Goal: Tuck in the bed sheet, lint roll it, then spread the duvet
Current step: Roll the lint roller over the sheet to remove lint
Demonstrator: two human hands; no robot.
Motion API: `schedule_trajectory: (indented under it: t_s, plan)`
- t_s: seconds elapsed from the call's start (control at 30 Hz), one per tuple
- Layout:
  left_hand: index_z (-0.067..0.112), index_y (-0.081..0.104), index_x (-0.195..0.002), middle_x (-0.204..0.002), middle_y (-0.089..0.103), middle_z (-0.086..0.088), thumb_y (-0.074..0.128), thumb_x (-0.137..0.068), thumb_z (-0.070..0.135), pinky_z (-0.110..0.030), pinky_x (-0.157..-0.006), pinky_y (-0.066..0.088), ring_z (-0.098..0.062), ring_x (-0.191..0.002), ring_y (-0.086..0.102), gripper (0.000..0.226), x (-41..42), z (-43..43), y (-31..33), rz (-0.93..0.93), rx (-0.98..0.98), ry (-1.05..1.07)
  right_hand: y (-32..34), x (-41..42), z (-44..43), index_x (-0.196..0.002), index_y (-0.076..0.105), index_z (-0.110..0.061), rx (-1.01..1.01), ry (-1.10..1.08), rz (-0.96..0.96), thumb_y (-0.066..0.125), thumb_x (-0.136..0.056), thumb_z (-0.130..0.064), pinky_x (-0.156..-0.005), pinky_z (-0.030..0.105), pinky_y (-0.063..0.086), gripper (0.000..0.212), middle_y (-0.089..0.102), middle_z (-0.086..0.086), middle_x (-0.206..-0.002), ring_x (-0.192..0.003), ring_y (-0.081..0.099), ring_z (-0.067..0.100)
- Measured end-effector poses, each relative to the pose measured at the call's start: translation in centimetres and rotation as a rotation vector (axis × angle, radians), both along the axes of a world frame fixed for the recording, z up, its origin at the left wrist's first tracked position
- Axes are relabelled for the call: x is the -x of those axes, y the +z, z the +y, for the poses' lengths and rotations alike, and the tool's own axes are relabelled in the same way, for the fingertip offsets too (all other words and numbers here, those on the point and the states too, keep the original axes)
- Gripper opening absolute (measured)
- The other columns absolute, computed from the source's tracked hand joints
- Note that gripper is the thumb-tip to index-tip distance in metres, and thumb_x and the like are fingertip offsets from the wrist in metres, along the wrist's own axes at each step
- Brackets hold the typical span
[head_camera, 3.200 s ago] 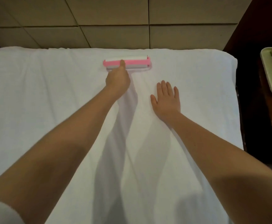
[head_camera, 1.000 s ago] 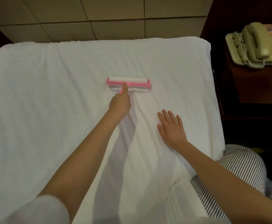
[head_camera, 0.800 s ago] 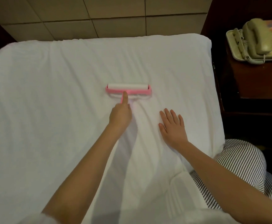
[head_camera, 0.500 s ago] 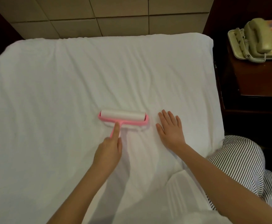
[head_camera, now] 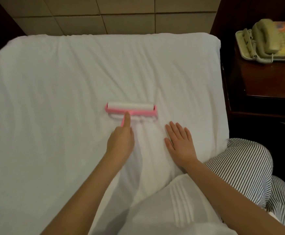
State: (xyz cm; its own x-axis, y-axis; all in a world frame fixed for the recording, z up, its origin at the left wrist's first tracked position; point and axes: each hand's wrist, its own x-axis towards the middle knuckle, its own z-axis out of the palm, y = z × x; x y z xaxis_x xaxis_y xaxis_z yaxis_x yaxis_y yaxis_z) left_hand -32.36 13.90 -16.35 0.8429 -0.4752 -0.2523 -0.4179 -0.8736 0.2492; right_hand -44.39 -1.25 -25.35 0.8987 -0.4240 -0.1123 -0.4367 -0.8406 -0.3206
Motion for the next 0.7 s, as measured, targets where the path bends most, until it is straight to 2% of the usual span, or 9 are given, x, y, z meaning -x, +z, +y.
schedule_trajectory:
  t_s: [0.07, 0.17, 0.33, 0.47, 0.57, 0.7]
  plan:
    - [0.027, -0.006, -0.15, -0.103, 0.06, -0.016, 0.028, -0.101, 0.026, -0.032, -0.068, 0.038, -0.032, -0.092, 0.06, 0.06, 3.2, 2.7, 0.3, -0.022, -0.07, -0.029, 0.1, 0.0, 0.1, -0.151, 0.009, -0.023, -0.006, -0.018, -0.024, -0.012, -0.08, -0.052, -0.106, 0.021, -0.023, 0.08, 0.003, -0.006, -0.158, -0.146, -0.002, 0.014]
    - [0.027, -0.007, -0.15, -0.102, 0.06, -0.015, 0.028, -0.101, 0.028, -0.033, -0.07, 0.041, -0.032, -0.091, 0.061, 0.06, 3.5, 3.4, 0.2, -0.022, -0.109, -0.049, 0.0, 0.3, 0.6, -0.15, 0.012, -0.022, -0.034, -0.018, -0.035, -0.01, -0.08, -0.053, -0.107, 0.022, -0.02, 0.08, 0.006, -0.004, -0.158, -0.146, 0.001, 0.015]
    - [0.021, 0.007, -0.151, -0.112, 0.058, -0.028, 0.033, -0.1, 0.022, -0.037, -0.08, 0.042, -0.04, -0.103, 0.057, 0.057, -3.4, -2.9, -0.5, -0.062, 0.04, -0.027, 0.2, 1.3, 0.5, -0.151, 0.011, -0.022, -0.038, 0.005, -0.032, -0.012, -0.077, -0.053, -0.108, 0.022, -0.018, 0.084, 0.005, -0.004, -0.158, -0.146, 0.0, 0.015]
    - [0.023, 0.008, -0.152, -0.122, 0.054, -0.024, 0.029, -0.101, 0.02, -0.036, -0.082, 0.039, -0.037, -0.11, 0.054, 0.055, -6.0, -7.1, 0.1, -0.006, 0.106, 0.001, 0.4, 1.9, 0.2, -0.151, 0.009, -0.024, -0.042, -0.009, -0.012, -0.015, -0.074, -0.054, -0.108, 0.021, -0.016, 0.087, 0.003, -0.006, -0.158, -0.145, -0.002, 0.012]
    - [0.023, 0.006, -0.151, -0.119, 0.055, -0.024, 0.029, -0.101, 0.02, -0.035, -0.078, 0.039, -0.037, -0.107, 0.055, 0.055, -3.4, -5.5, 0.3, -0.009, 0.085, 0.012, 0.5, 2.0, 0.3, -0.151, 0.01, -0.023, -0.048, -0.006, -0.007, -0.015, -0.073, -0.055, -0.109, 0.022, -0.014, 0.087, 0.004, -0.006, -0.158, -0.146, -0.001, 0.012]
    - [0.024, -0.001, -0.151, -0.104, 0.059, -0.02, 0.029, -0.101, 0.026, -0.033, -0.07, 0.039, -0.035, -0.094, 0.06, 0.058, 4.9, 1.7, -0.1, -0.02, -0.028, 0.015, 0.3, 2.1, 0.2, -0.151, 0.013, -0.022, -0.056, -0.001, -0.011, -0.012, -0.075, -0.054, -0.111, 0.024, -0.012, 0.086, 0.006, -0.004, -0.159, -0.146, 0.001, 0.014]
